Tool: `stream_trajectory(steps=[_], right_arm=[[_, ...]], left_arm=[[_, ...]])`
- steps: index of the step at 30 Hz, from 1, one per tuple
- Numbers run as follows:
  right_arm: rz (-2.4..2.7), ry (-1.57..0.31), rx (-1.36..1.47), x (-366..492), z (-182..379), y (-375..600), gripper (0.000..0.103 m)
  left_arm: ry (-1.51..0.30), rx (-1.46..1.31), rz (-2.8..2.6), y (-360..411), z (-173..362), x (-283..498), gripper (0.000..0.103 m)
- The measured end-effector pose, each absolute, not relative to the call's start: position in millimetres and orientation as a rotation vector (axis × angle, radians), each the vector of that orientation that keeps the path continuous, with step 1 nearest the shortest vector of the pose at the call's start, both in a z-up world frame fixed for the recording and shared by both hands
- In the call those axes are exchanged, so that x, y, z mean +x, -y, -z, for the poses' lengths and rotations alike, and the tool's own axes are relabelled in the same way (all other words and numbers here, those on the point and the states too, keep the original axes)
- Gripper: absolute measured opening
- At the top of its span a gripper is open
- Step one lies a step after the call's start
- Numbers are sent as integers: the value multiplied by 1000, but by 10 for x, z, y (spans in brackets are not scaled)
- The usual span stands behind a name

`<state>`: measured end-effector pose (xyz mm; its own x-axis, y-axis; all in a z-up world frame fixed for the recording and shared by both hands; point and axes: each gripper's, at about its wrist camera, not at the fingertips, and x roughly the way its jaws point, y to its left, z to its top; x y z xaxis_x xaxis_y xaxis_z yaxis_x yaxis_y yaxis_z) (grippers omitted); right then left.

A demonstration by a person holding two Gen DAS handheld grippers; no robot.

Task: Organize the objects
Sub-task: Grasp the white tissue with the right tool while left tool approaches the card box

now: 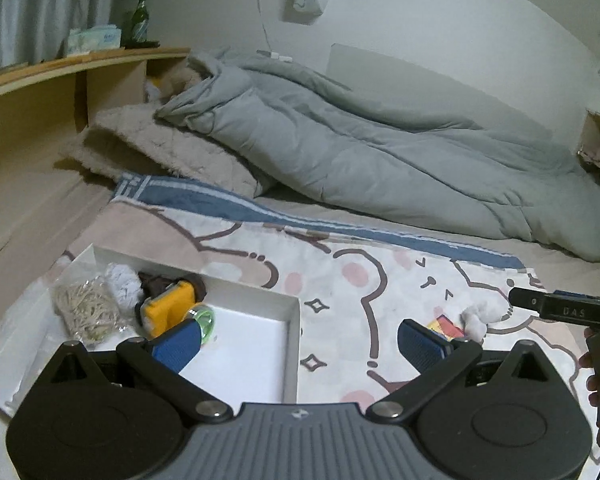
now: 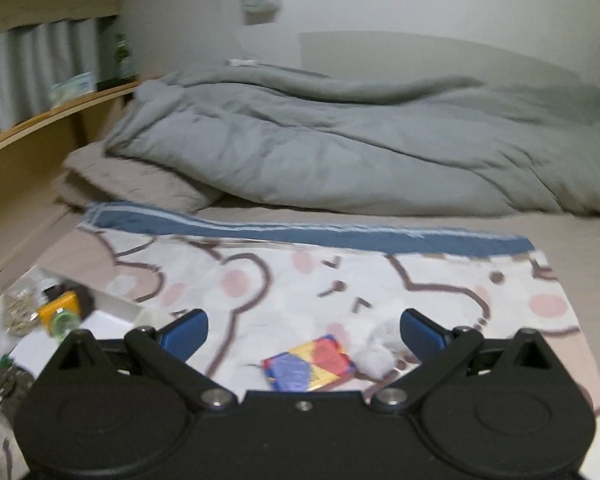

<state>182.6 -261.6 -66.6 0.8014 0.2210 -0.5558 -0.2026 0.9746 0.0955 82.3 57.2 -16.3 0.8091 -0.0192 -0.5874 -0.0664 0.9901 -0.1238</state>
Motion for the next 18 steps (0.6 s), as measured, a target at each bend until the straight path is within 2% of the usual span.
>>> stream_trajectory(steps=[7,12,14,16,18], right_arm=[[-90,-659,126,2066,970,2931,103],[21,-760,293,2327,1209,3183,101],[24,-793,346,2428,1296,3234,81],[26,-825,376,2549,1381,3256,72],[29,-853,383,2683,1468,3255,70]], left_arm=[[-587,-146,30,-355,290,923,103],[-593,-220,118,-242,480,1042,102],[-608,-267,147,-219,566,1106,100],[-628,-295,176,-188,648,1178,96],[-648,-299,191,-146,720,1247,93]])
